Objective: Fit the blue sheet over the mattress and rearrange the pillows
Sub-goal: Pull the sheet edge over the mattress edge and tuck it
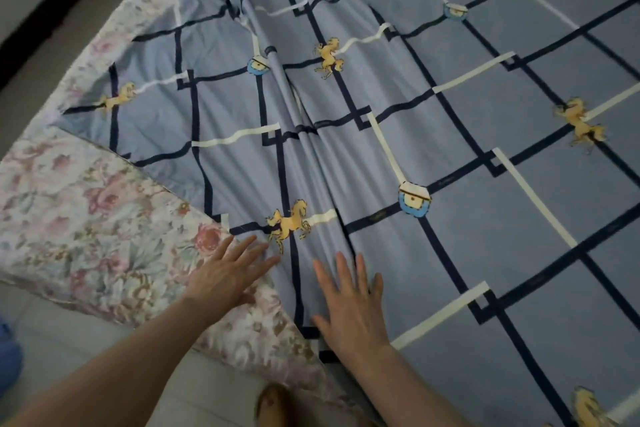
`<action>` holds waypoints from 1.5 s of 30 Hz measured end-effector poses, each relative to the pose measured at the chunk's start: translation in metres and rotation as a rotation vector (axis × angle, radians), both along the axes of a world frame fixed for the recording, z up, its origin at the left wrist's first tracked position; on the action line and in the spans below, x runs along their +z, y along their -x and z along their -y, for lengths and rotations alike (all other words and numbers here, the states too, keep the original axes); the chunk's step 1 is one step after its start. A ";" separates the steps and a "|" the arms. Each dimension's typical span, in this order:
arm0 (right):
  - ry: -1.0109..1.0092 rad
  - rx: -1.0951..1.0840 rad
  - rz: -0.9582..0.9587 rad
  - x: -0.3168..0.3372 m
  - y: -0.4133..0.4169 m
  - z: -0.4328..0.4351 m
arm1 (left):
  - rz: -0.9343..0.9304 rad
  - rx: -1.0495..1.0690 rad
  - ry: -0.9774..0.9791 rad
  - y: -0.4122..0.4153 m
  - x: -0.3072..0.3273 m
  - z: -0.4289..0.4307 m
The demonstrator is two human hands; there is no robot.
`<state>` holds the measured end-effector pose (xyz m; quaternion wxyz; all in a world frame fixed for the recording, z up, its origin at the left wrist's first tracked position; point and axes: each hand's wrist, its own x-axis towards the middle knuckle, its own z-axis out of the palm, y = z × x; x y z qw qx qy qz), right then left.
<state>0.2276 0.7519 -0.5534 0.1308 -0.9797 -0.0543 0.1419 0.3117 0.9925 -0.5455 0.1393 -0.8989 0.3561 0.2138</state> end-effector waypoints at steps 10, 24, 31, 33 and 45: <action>0.121 -0.227 -0.080 -0.034 -0.026 -0.089 | -0.117 -0.316 0.149 -0.076 -0.053 -0.009; 0.104 -0.506 -0.050 -0.024 -0.015 -0.162 | -0.280 -0.613 0.416 -0.089 -0.046 -0.079; 0.049 -0.541 -0.059 -0.040 0.046 -0.213 | -0.444 -0.790 0.310 -0.042 -0.037 -0.123; 0.042 -0.579 -0.081 -0.037 0.063 -0.232 | -0.495 -0.838 0.203 -0.028 -0.029 -0.132; 0.057 -0.685 -0.149 -0.042 0.085 -0.258 | -0.460 -0.836 0.068 0.015 -0.065 -0.154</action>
